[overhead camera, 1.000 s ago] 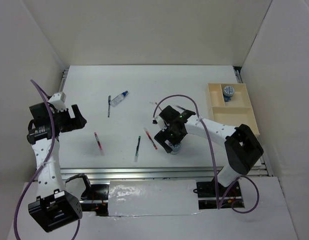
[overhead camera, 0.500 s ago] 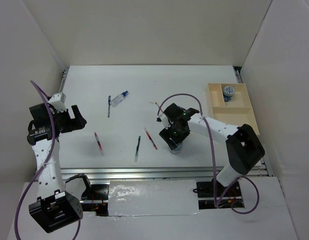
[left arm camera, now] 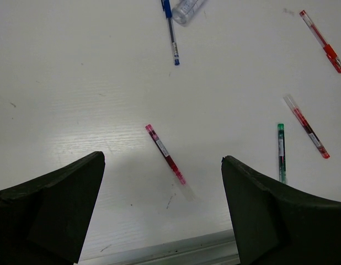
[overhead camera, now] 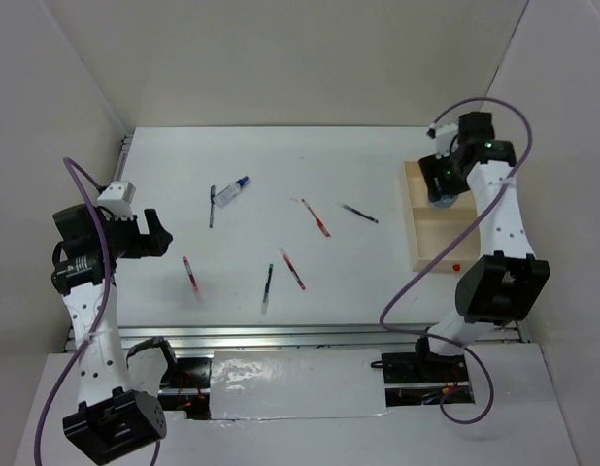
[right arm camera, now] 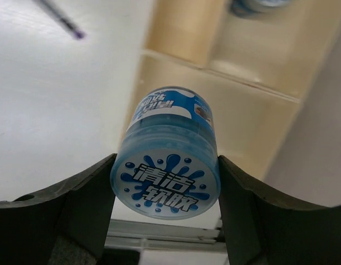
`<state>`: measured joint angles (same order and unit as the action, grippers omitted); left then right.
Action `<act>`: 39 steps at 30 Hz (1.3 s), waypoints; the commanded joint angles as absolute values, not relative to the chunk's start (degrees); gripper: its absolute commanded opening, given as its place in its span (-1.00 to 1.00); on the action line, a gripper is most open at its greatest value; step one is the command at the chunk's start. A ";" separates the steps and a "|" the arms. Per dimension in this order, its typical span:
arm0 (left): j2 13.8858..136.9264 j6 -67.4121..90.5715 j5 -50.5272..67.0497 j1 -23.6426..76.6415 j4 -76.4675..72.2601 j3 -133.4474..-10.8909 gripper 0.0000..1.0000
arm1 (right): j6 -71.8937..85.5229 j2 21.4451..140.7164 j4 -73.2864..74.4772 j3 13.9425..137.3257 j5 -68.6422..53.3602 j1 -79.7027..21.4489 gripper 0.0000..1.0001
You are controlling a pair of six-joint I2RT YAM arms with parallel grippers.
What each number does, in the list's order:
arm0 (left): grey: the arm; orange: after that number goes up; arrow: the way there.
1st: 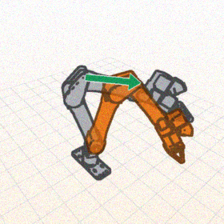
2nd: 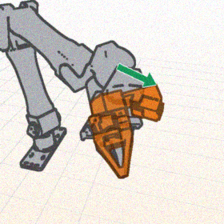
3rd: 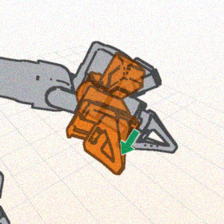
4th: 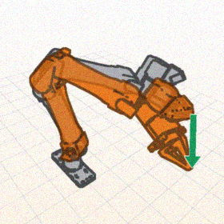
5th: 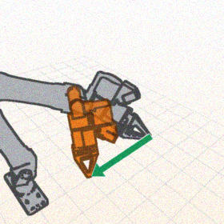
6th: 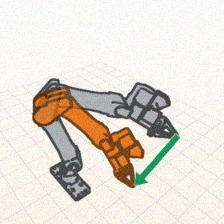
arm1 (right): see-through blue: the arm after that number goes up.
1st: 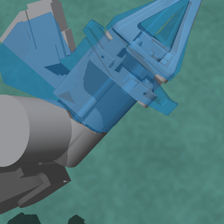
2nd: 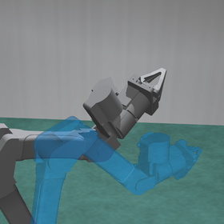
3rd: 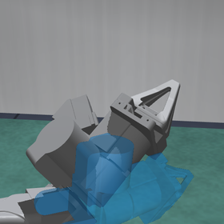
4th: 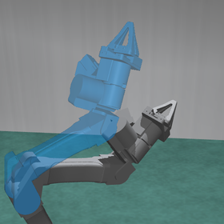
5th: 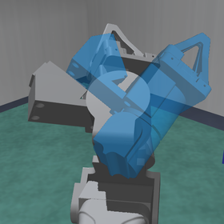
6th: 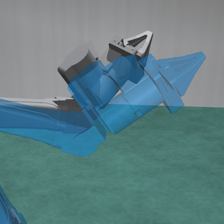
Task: Sort the stationery into containers
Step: Pick up the stationery from the center of the board, then place the stationery in the storage box.
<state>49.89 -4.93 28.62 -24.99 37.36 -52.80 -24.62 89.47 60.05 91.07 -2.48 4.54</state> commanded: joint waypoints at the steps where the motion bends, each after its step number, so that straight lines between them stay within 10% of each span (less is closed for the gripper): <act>1: 48.60 -7.03 31.64 -25.14 35.95 -52.21 0.99 | -31.11 96.13 66.88 103.83 -1.67 11.06 -0.20; 12: 50.18 -6.86 30.94 -25.22 36.04 -52.30 0.99 | -30.06 116.62 70.05 124.71 -0.71 17.49 -0.17; 39: 52.73 -6.50 31.38 -25.40 35.60 -51.68 0.99 | -31.29 126.82 59.15 127.09 5.53 18.72 -0.09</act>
<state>52.53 -5.89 29.93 -25.06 37.30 -52.10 -30.79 126.63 62.46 124.40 4.10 19.00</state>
